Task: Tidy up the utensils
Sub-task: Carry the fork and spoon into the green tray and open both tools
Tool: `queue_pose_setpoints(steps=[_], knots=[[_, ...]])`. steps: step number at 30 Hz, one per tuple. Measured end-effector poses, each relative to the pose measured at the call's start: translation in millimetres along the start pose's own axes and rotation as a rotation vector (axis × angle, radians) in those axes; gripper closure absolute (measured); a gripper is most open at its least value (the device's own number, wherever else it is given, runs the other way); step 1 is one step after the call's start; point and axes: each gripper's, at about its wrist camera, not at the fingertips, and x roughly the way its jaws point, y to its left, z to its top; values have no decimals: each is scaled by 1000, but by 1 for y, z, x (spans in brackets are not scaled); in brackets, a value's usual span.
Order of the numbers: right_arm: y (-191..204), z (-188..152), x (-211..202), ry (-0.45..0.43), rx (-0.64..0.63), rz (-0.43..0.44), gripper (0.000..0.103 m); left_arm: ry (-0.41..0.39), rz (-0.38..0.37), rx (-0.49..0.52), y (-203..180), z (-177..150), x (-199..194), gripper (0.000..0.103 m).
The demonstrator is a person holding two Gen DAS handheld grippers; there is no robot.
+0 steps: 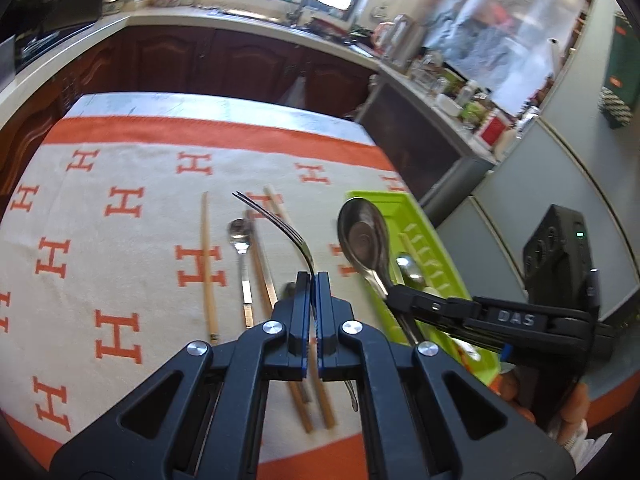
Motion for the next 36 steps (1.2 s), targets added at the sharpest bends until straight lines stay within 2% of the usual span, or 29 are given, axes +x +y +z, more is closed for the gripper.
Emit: queue_pose_setpoints(steps=[4,9,13,18,23,28,32,36], knots=[[-19,5,-28,-84,16,-67,101,1,-52,46,-32,5,-10,103],[-49,8,-50,-152,37,-185,101,42,-98,122,-76,13,0,103],[-71,8,-55,-149,58,-253,101,104,-119,176,-110,19,31,103],[-81,3,-48,-103,69,-270,101,196,-111,236,-140,17,77,103],[-86,-4,-45,-48,73,-279,97,262,-61,259,-148,17,118,103],[-83,-10,-46,-23,70,-280,97,311,-10,264,-145,12,141,103],[-72,-15,-45,-13,30,-285,96,328,8,239,-133,10,141,103],[-63,-20,-47,-15,3,-293,96,315,15,223,-124,8,125,102]])
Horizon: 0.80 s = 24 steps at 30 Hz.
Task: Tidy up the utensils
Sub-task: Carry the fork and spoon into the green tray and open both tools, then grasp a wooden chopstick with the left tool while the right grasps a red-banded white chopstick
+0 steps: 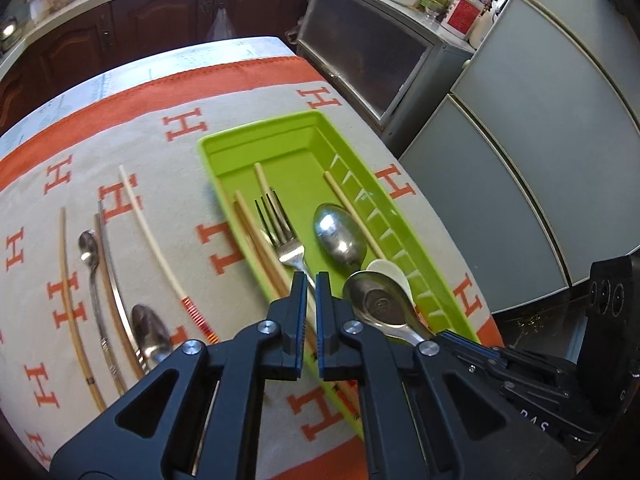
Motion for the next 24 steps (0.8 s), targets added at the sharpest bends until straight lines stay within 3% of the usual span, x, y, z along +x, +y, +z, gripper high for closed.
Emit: queue_pose_setpoints(steps=[12,24], knots=[[23,-15,-15,-25,-73,-40,96,-54,28,-49,30,-46,-58,102],[74,-28,-5,-10,-217,-30,94,-109,66,-192,97,-91,-110,102]])
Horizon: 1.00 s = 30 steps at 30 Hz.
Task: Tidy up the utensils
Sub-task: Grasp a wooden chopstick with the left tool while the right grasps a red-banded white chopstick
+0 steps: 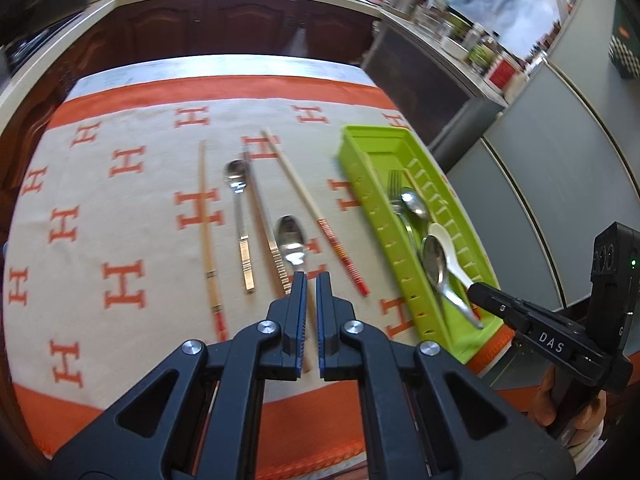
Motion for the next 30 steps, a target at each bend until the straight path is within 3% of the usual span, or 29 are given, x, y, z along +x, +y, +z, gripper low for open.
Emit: queue_pose_setpoints(steps=[10,14,17,19,30], knots=[[40,16,39,82,-113,60,93,-32,66,-84,51,-9,-17,102],[52,27,57,101,-167,55,84,-27,92,-94,61,-7,-10,102],[57,37,69,100,-189,51,84,-17,108,-92,65,-4,0,90],[59,46,77,93,-200,42,84,-14,115,-94,67,-1,8,75],[82,83,133,145,-280,-21,84,12,177,-103,84,24,69,72]])
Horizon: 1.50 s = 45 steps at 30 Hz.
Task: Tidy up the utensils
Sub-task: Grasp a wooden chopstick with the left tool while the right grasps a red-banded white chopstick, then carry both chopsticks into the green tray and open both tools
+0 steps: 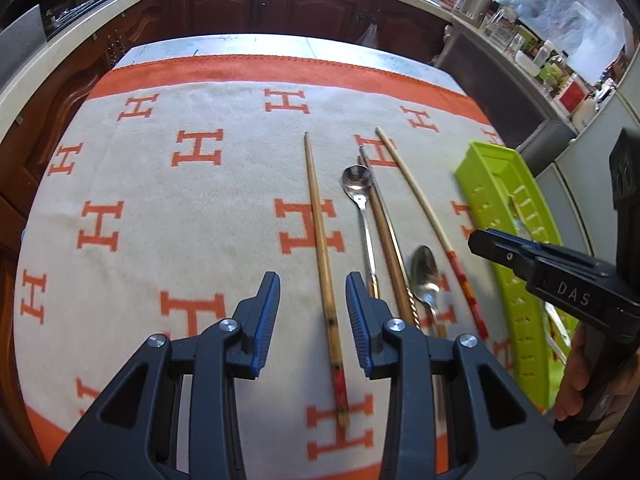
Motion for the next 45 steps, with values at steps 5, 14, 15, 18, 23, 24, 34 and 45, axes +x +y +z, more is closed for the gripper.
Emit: queue_pose_setpoints(steps=[5,14,15,18,23,24,34,45], knots=[[9,7,16,29,-38,-45,85,25,30,10,-5,6,22,72],[22,9,30,32,-126,-127,85,31,85,40,-16,8,40,72],[22,9,30,29,-129,-128,86,27,93,45,-17,8,41,72],[18,10,30,19,-106,-126,97,16,126,58,-23,6,43,72],[6,9,26,6,-41,-51,98,-8,122,75,-28,2,41,97],[6,8,25,2,-34,-42,98,-9,117,71,-28,1,41,98],[-9,-8,-15,-59,62,51,98,-24,30,-22,-15,-1,17,98],[-36,-37,-81,-150,127,85,98,-56,-60,4,-55,-8,-36,98]])
